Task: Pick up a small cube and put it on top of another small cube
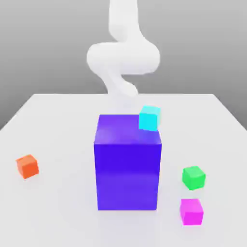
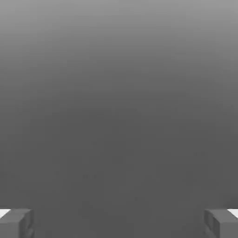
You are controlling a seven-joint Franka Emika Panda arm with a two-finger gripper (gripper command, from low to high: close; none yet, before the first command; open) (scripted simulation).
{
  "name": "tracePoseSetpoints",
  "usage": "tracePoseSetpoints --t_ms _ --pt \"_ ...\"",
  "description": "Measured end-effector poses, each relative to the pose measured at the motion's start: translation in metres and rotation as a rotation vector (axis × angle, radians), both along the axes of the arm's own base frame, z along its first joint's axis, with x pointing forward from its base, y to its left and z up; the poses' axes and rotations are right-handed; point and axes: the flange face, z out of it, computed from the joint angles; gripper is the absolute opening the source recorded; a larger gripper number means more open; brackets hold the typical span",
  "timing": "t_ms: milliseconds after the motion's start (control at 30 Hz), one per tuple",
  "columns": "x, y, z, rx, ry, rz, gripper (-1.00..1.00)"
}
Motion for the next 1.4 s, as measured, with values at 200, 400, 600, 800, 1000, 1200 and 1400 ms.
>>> tracePoseSetpoints --t_ms 200,400,600,800,1000,1200,1400 --pt "0.060 0.044 -0.109 -0.158 0.158 0.310 0.00" --pt "0.085 0.091 -0.225 -0.299 0.297 0.629 0.00" --pt "0.075 0.138 -0.342 -0.429 0.421 0.970 0.00" --pt "0.037 0.164 -0.453 -0.539 0.537 1.313 0.00" --pt "0.026 0.168 -0.531 -0.561 0.564 1.394 0.00" --pt "0.025 0.167 -0.540 -0.560 0.566 1.395 -1.00" --pt "0.026 0.168 -0.501 -0.561 0.565 1.395 -1.00"
